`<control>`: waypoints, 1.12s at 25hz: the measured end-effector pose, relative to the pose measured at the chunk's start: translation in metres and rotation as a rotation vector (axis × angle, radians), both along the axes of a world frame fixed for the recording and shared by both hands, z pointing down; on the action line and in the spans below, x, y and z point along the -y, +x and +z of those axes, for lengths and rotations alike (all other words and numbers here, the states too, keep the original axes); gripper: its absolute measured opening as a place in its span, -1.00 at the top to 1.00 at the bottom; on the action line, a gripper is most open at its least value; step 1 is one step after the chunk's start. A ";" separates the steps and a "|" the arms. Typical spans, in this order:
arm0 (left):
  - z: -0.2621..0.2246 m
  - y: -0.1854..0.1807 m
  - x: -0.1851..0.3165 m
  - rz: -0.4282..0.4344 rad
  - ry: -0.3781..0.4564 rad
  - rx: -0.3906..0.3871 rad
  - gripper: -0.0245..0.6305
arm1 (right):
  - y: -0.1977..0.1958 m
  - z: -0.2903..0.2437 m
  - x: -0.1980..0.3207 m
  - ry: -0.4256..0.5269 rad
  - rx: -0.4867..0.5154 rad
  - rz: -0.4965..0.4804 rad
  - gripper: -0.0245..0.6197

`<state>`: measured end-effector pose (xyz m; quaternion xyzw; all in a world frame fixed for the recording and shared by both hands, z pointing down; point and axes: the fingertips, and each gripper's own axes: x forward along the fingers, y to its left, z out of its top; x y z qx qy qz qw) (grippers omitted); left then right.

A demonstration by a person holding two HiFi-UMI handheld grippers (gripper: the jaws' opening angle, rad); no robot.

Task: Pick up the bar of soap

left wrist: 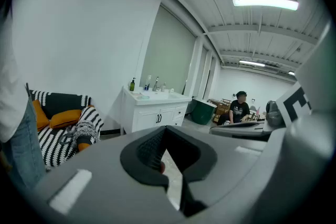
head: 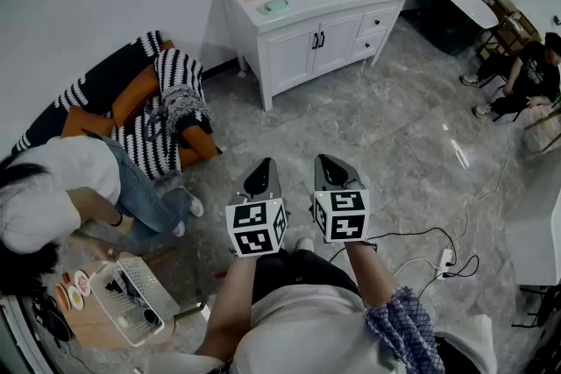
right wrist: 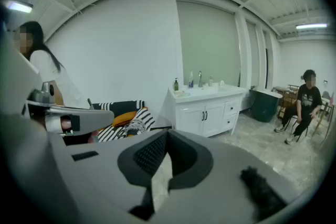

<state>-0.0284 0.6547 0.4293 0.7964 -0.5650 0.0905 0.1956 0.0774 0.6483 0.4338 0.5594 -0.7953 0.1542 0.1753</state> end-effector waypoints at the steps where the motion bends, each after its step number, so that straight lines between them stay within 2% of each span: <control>1: 0.000 0.002 -0.002 0.002 0.000 0.002 0.90 | 0.002 0.000 -0.002 -0.001 0.000 0.001 0.88; 11: 0.004 0.019 0.010 0.005 -0.007 0.010 0.90 | 0.018 0.005 0.009 -0.012 -0.002 -0.003 0.88; 17: 0.004 0.028 0.019 -0.010 -0.012 0.010 0.90 | 0.024 0.003 0.018 -0.018 0.049 -0.036 0.87; 24: 0.013 0.038 0.024 -0.041 -0.022 0.008 0.90 | 0.031 0.006 0.029 -0.019 0.050 -0.098 0.86; 25: 0.014 0.038 0.025 -0.046 -0.026 0.007 0.90 | 0.031 0.006 0.031 -0.017 0.052 -0.104 0.83; 27: 0.017 0.038 0.028 -0.055 -0.034 0.003 0.90 | 0.029 0.006 0.034 -0.017 0.059 -0.123 0.61; 28: 0.018 0.038 0.029 -0.059 -0.037 0.001 0.90 | 0.028 0.006 0.036 -0.018 0.061 -0.131 0.60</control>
